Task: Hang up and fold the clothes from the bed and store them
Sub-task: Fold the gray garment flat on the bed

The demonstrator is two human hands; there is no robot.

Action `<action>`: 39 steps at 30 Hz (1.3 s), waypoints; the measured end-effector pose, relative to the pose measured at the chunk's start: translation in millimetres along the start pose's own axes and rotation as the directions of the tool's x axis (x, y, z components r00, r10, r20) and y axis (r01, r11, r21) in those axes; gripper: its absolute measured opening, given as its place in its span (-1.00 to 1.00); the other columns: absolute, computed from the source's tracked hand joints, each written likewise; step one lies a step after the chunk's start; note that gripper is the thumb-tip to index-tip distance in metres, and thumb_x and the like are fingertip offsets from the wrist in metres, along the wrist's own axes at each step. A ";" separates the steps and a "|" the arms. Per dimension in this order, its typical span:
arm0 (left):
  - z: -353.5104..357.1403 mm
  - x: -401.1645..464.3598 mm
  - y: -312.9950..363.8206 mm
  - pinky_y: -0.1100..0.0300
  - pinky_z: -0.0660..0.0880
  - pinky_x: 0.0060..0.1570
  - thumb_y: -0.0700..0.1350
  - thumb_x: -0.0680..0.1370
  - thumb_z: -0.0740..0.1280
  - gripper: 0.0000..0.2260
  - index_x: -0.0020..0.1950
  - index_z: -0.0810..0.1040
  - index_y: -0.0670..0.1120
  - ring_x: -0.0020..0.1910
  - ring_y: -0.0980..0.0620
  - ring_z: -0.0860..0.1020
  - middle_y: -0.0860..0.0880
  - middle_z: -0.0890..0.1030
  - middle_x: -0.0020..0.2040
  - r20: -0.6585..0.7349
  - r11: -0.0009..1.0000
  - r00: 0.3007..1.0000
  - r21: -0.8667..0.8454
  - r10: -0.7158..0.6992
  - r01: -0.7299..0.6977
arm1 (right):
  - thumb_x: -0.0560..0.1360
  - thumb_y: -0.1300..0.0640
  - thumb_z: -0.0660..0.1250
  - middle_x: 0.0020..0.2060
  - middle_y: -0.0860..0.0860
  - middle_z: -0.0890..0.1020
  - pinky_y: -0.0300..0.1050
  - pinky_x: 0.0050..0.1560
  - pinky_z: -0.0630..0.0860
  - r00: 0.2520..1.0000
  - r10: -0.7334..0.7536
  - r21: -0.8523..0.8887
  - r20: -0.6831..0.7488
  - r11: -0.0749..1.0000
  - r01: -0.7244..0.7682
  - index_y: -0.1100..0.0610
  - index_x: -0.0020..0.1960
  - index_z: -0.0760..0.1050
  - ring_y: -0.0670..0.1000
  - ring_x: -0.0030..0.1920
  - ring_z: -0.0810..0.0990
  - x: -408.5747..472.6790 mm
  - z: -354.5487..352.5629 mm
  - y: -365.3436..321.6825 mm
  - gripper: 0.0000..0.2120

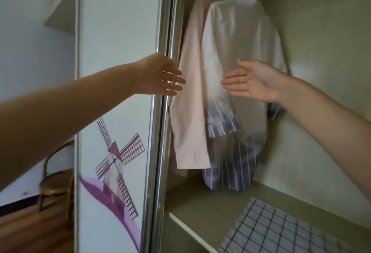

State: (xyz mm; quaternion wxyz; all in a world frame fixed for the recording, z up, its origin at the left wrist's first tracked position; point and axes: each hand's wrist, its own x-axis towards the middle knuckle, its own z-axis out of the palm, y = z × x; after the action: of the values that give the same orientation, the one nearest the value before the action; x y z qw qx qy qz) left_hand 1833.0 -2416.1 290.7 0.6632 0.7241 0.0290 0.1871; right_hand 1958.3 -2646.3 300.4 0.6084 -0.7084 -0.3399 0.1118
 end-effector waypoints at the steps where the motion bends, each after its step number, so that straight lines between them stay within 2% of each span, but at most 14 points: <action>1: -6.7 -9.5 -5.1 -0.06 0.49 0.25 -0.14 0.62 0.12 -0.72 0.19 0.53 -0.24 0.17 -0.20 0.61 -0.23 0.64 0.16 0.004 1.000 1.000 -0.017 -0.010 0.010 | 0.67 -0.10 0.06 0.26 0.17 0.56 -0.04 0.31 0.45 1.000 -0.003 0.027 0.011 1.000 0.002 0.19 0.10 0.51 0.08 0.25 0.55 -5.9 1.7 3.8 -0.59; 5: -37.2 -43.3 -29.3 -0.05 0.50 0.22 -0.11 0.64 0.10 -0.63 0.34 0.48 -0.25 0.16 -0.19 0.62 -0.22 0.63 0.19 0.032 0.995 0.998 -0.087 -0.056 0.058 | 0.66 -0.10 0.06 0.17 0.16 0.64 -0.09 0.13 0.57 0.999 0.007 0.143 0.040 0.990 -0.012 0.23 0.16 0.53 0.06 0.16 0.64 -26.4 17.2 22.6 -0.55; 9: -69.5 -76.6 -62.3 -0.05 0.52 0.21 -0.09 0.65 0.07 -0.64 0.30 0.50 -0.24 0.17 -0.19 0.62 -0.21 0.63 0.20 0.027 0.984 0.993 -0.133 -0.113 0.116 | 0.65 -0.11 0.08 0.10 0.14 0.69 -0.04 0.18 0.58 0.997 0.038 0.194 0.074 0.980 -0.052 0.22 0.18 0.55 0.07 0.12 0.67 -38.2 50.5 46.1 -0.55; 11: -87.3 -93.6 -83.9 -0.05 0.50 0.21 -0.09 0.65 0.06 -0.64 0.29 0.51 -0.23 0.16 -0.18 0.62 -0.20 0.63 0.19 -0.009 0.982 0.991 -0.131 -0.136 0.134 | 0.65 -0.11 0.10 0.08 0.12 0.70 -0.05 0.16 0.59 0.994 0.064 0.219 0.091 0.972 -0.082 0.21 0.18 0.56 0.06 0.12 0.68 -39.5 75.0 59.8 -0.56; 13: -106.3 -111.4 -106.6 -0.01 0.57 0.14 -0.08 0.66 0.05 -0.63 0.28 0.53 -0.23 0.14 -0.15 0.63 -0.19 0.64 0.17 -0.064 0.981 0.984 -0.117 -0.166 0.157 | 0.65 -0.10 0.11 0.07 0.12 0.70 -0.06 0.13 0.60 0.989 0.091 0.238 0.117 0.964 -0.117 0.21 0.17 0.56 0.06 0.11 0.68 -38.9 105.2 74.9 -0.57; 17: -151.3 -150.3 -146.8 0.06 0.60 0.09 -0.08 0.66 0.04 -0.62 0.28 0.53 -0.24 0.14 -0.13 0.64 -0.18 0.65 0.17 -0.137 0.975 0.966 -0.078 -0.217 0.208 | 0.65 -0.09 0.10 0.09 0.13 0.69 -0.03 0.18 0.56 0.969 0.118 0.251 0.217 0.953 -0.172 0.23 0.20 0.55 0.07 0.11 0.68 -34.8 180.4 107.4 -0.55; 22: -221.6 -195.8 -177.5 0.00 0.57 0.14 -0.07 0.65 0.08 -0.65 0.22 0.56 -0.21 0.12 -0.14 0.65 -0.16 0.66 0.14 -0.249 0.957 0.924 -0.089 -0.291 0.278 | 0.65 -0.08 0.09 0.10 0.13 0.69 -0.06 0.20 0.57 0.913 0.144 0.241 0.382 0.938 -0.249 0.22 0.15 0.58 0.08 0.15 0.66 -22.0 287.9 137.3 -0.56; 26: -281.4 -230.1 -196.5 -0.02 0.53 0.16 -0.07 0.64 0.09 -0.65 0.22 0.56 -0.21 0.11 -0.12 0.65 -0.15 0.67 0.12 -0.303 0.937 0.887 -0.099 -0.348 0.334 | 0.66 -0.06 0.08 0.11 0.13 0.69 -0.04 0.20 0.57 0.866 0.154 0.247 0.476 0.922 -0.300 0.24 0.19 0.57 0.09 0.14 0.66 -15.5 371.1 160.6 -0.56; 33: -350.1 -274.4 -231.8 -0.02 0.52 0.17 -0.05 0.66 0.08 -0.64 0.23 0.58 -0.20 0.12 -0.12 0.65 -0.14 0.67 0.12 -0.350 0.905 0.835 -0.127 -0.425 0.407 | 0.67 -0.07 0.05 0.10 0.11 0.69 0.01 0.28 0.49 0.787 0.188 0.236 0.588 0.891 -0.389 0.21 0.20 0.57 0.08 0.15 0.66 -9.5 475.9 184.6 -0.55; 39: -399.5 -275.4 -266.2 -0.05 0.50 0.20 -0.08 0.66 0.08 -0.65 0.21 0.59 -0.20 0.11 -0.14 0.65 -0.15 0.68 0.11 -0.408 0.886 0.787 -0.203 -0.463 0.416 | 0.67 -0.08 0.03 0.12 0.11 0.68 -0.02 0.26 0.50 0.700 0.222 0.179 0.678 0.874 -0.451 0.22 0.23 0.55 0.07 0.16 0.66 23.8 545.4 205.3 -0.53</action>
State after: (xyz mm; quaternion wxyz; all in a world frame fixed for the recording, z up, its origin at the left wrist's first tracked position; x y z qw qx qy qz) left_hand 1508.5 -2085.1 -11.8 0.6998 0.6000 0.3384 0.1892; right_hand 1735.0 -2208.9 -14.2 0.5347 -0.5648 -0.3644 0.5122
